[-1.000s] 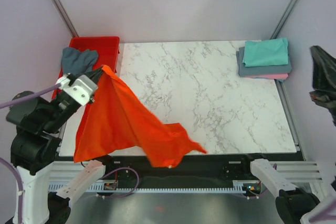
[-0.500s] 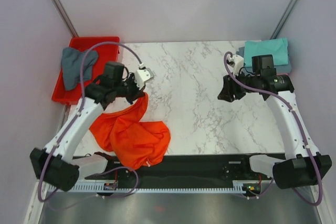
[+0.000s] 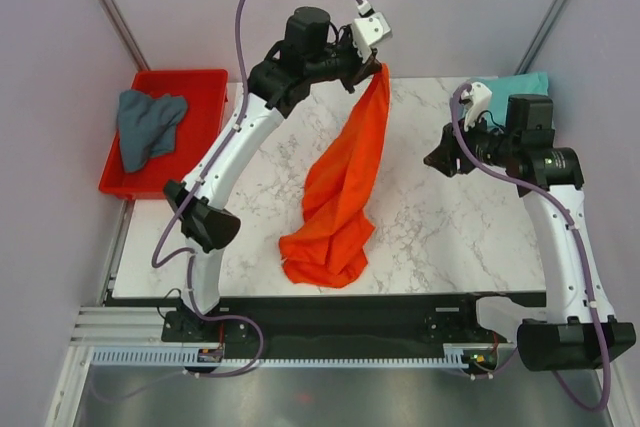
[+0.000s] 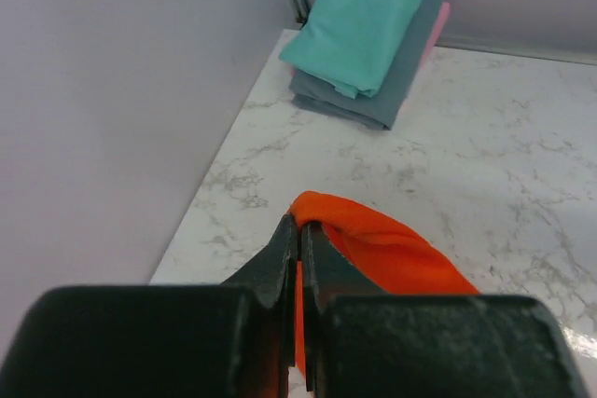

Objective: Fold and stack the t-shirts
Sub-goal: Flatten the tshirt out

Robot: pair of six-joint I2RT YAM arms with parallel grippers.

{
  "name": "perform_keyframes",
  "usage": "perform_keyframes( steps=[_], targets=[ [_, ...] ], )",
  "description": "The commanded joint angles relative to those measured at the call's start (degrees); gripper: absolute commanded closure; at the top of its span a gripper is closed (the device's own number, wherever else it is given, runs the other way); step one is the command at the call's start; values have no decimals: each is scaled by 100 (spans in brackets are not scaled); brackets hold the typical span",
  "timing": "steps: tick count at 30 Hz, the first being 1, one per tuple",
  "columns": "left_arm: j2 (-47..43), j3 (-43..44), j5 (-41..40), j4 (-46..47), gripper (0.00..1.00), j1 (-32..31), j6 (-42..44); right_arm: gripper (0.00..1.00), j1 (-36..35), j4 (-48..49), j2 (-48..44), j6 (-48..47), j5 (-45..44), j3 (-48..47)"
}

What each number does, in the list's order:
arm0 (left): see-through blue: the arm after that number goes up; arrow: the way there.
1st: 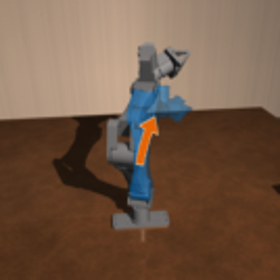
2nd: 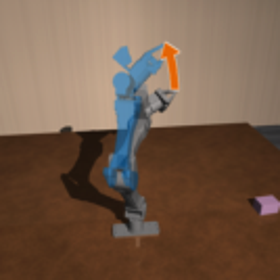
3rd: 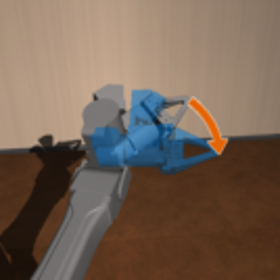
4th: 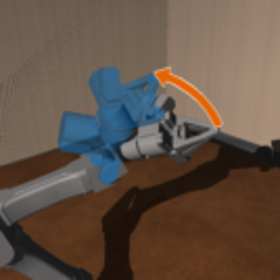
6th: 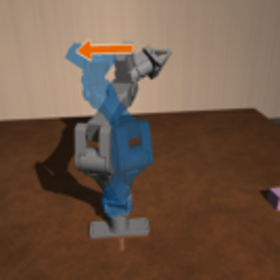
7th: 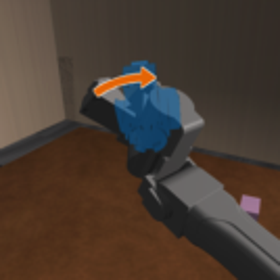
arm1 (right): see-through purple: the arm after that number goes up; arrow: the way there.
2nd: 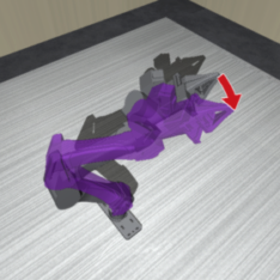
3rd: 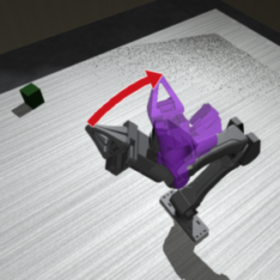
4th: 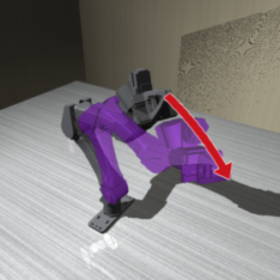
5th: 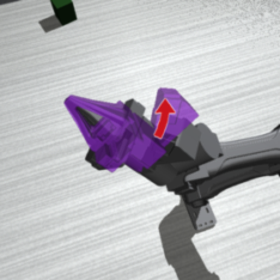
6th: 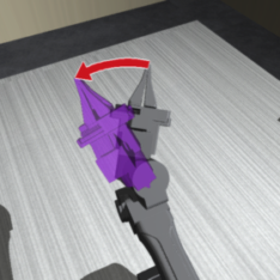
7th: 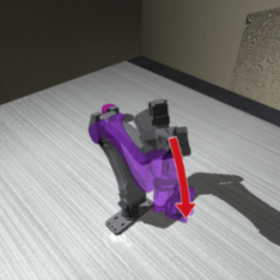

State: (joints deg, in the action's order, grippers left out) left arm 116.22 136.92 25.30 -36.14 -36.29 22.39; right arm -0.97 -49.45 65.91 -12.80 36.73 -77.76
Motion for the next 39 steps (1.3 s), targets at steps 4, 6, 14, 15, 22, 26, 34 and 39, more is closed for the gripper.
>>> perform_keyframes(
  steps=[4, 6, 14, 15, 22, 26, 34, 39],
  targets=[
    [392, -24, -1211, 195, 98, 305, 2, 47, 1, -864, 80, -109, 1055, 32],
    [497, -392, -1693, 213, 98, 517, -138, 48, 1, -969, 89, -205, 1152, 243],
    [454, -1193, -3319, -551, 98, 1142, -199, 48, -8, -1250, 238, -618, 1170, 217],
    [349, -1551, -3338, -587, 98, 1220, -270, 48, -26, -1347, 316, -680, 1144, 217],
    [-407, -3267, -4005, -762, 98, 1502, -218, 48, -26, -1129, 484, -558, 889, 664],
    [-802, -3934, -3980, -1061, 98, 1634, -253, 49, -35, -551, 730, -277, 714, 1051],
    [-1023, -4306, -3392, -1369, 98, 1617, -226, 54, -26, 286, 1907, 471, 1178, 2000],
    [-996, -4148, -3268, -1405, 98, 1573, -323, 55, 0, 761, 2408, 585, 977, 1949]
  ],
)
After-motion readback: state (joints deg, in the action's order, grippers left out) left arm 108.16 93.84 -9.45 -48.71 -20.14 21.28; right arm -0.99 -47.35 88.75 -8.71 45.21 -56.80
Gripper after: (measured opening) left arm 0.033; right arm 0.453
